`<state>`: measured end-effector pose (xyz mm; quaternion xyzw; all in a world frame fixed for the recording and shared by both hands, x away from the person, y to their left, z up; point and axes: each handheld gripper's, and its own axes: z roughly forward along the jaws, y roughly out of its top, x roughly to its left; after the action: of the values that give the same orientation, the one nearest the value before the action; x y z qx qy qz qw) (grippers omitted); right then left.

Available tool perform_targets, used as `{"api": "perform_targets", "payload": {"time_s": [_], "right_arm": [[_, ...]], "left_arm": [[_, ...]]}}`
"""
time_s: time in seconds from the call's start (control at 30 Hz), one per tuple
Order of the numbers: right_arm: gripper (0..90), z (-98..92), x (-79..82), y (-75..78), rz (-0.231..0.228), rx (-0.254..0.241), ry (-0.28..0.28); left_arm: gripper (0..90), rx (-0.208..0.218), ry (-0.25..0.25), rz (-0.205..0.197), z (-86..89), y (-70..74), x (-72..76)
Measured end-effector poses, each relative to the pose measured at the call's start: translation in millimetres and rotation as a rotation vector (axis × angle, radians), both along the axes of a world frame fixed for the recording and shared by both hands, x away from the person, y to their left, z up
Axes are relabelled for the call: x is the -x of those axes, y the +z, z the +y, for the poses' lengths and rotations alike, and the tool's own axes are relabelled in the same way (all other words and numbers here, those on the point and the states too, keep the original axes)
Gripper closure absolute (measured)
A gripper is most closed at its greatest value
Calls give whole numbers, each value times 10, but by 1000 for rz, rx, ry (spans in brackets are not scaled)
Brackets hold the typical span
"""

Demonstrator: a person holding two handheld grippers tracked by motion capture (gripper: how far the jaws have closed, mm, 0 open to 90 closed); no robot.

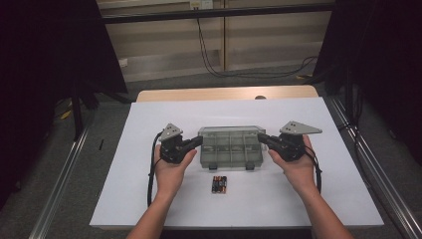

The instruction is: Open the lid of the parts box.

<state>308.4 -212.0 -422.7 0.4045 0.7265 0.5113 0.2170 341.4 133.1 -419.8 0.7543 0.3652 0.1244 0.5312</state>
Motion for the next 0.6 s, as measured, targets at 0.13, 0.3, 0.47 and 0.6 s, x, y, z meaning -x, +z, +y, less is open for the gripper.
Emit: {"api": "perform_targets", "payload": {"time_s": [0.13,0.3,0.47,0.6], "right_arm": [[900,-2,-32,40,-6,-1,-4],[900,3,-74,81,-10,-11,-11],[900,11,-128,129,-18,-13,-15],[900,20,-180,156,-18,-20,-23]], "left_arm": [[900,1,3,-8,-25,40,-25],[900,58,2,11,-27,85,-66],[900,57,16,-4,-13,114,-125],[900,50,29,-11,-1,114,-173]]}}
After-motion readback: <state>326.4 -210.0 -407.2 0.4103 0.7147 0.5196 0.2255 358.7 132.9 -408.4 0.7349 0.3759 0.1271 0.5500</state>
